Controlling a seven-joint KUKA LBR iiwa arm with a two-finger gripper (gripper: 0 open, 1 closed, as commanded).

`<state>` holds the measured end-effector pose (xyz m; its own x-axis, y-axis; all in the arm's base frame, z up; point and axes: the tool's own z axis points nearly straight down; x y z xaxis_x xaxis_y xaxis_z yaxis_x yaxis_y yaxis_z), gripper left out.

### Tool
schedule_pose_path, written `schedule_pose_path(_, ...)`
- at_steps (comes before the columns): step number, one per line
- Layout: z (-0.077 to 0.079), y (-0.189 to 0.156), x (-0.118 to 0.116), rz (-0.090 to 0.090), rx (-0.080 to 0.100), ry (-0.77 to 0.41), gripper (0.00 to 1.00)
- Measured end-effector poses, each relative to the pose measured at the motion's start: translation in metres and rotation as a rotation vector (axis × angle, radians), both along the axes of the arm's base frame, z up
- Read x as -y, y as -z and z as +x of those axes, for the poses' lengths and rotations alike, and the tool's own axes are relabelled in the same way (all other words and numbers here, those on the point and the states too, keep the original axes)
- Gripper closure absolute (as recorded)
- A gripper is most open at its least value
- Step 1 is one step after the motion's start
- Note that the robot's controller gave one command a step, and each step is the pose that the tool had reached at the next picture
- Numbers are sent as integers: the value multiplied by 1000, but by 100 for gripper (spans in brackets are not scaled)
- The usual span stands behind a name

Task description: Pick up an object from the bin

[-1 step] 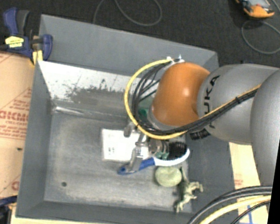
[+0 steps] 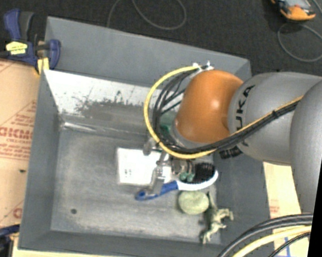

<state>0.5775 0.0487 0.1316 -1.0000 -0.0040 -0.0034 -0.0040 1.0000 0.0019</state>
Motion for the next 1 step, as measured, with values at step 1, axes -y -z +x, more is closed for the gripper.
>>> schedule_pose_path(1, -39, 54, 57, -3, 2, -63, 0)
